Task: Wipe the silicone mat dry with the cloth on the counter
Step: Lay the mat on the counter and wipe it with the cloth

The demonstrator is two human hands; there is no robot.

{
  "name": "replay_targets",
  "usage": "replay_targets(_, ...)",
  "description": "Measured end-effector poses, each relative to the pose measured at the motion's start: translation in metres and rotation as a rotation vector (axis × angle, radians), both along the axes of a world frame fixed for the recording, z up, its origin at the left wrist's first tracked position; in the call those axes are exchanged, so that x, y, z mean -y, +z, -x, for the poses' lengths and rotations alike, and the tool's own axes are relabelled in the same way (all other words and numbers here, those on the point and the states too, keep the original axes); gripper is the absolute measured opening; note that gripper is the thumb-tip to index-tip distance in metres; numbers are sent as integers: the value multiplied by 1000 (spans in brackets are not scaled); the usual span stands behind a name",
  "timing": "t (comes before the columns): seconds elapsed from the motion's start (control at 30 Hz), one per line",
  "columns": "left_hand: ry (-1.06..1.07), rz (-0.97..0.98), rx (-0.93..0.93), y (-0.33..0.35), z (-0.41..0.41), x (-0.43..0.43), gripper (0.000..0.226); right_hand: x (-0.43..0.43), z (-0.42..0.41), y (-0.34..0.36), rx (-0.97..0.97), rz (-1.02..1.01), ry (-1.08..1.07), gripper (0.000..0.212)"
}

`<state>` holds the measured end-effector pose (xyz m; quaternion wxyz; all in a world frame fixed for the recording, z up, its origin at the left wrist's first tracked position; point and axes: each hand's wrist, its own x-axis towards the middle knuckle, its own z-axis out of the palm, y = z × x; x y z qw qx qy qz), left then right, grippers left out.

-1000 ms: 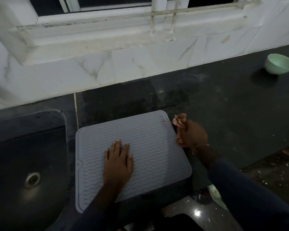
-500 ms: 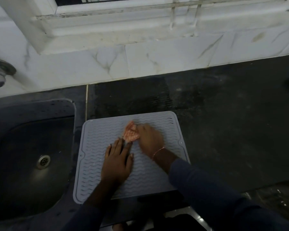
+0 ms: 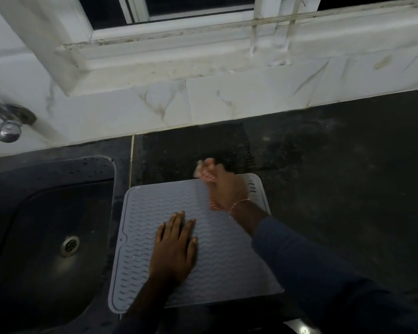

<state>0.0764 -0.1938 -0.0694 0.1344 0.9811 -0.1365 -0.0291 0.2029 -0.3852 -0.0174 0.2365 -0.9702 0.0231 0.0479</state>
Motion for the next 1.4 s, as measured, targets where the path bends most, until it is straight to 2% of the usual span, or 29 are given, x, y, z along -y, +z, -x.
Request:
replay_targets(0.07,-3,-2,5,-1,1,-2,55,-27,4,-1,-68,36,93,33)
replay_targets(0.17,-3,1,0,-4,-1,-4,55,14,10,-2,-86,125,127,42)
replay_targets(0.3,-25,18,7,-7,-2,-5,55,100,8,-2,-102,164,-158,33)
replay_targets(0.43,-7,22,5,-6,-2,-4,55,85,3,1,-69,81,-236,28)
replay_targets(0.57,-12,22,11,-6,-2,-3,54,18,4,0,-1,-36,-96,24)
replay_targets(0.7,0,23,7,-7,-3,-4,56,-14,-4,-3,-130,78,80,39)
replay_targets(0.97,-3,35,21,-6,-1,-5,54,90,-28,-1,-139,211,-217,42)
replay_targets(1.03,4,33,17,-5,-1,-4,54,78,-31,8,-108,163,-208,36)
replay_targets(1.13,15,42,16,-5,-1,-4,54,21,-29,12,-44,61,61,39)
replay_targets(1.2,12,36,13,-5,-1,-3,55,-26,-25,9,-106,-19,113,32)
replay_targets(1.3,9,48,17,-6,-1,-4,56,-67,-27,2,-135,45,147,27)
replay_targets(1.4,9,45,9,-6,-2,-5,57,-63,-34,1,-145,88,109,34)
